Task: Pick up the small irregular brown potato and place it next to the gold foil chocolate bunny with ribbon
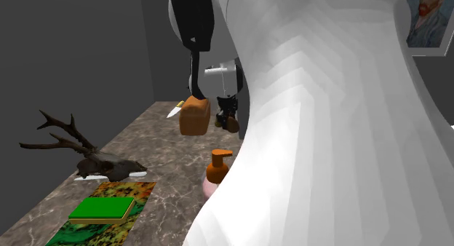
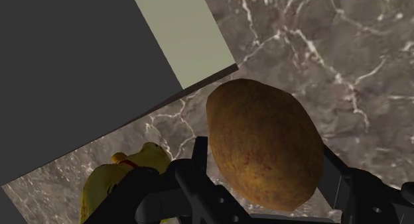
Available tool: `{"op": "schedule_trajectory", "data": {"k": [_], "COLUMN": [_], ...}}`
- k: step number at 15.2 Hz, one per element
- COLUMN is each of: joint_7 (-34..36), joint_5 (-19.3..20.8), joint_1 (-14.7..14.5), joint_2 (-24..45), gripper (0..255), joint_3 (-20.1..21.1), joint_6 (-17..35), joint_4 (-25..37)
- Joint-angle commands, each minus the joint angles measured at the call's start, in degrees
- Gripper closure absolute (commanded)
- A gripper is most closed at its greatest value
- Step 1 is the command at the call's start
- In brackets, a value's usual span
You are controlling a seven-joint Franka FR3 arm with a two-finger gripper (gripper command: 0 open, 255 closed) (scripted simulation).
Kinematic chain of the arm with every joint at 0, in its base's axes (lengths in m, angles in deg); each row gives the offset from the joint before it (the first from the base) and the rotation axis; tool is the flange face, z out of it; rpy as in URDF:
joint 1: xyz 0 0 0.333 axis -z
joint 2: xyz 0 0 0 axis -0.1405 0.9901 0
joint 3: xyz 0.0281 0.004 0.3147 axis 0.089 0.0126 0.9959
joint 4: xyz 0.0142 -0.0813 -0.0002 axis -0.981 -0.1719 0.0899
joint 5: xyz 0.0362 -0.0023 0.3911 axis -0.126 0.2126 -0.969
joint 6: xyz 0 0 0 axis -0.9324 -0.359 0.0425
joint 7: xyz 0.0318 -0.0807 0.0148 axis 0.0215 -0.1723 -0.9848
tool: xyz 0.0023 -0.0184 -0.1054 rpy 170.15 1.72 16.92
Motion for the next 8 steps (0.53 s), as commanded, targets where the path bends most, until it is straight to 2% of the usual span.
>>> {"op": "schedule_trajectory", "data": {"k": [1, 8], "joint_7": [0.01, 0.14], "joint_5": [-0.14, -0.52], "joint_1": [0.17, 0.65], "joint_2": [1.08, 4.68], "gripper": [255, 255], "joint_3": [0.18, 0.72], "joint_6": [0.81, 3.11], "joint_4": [0.30, 1.61]}}
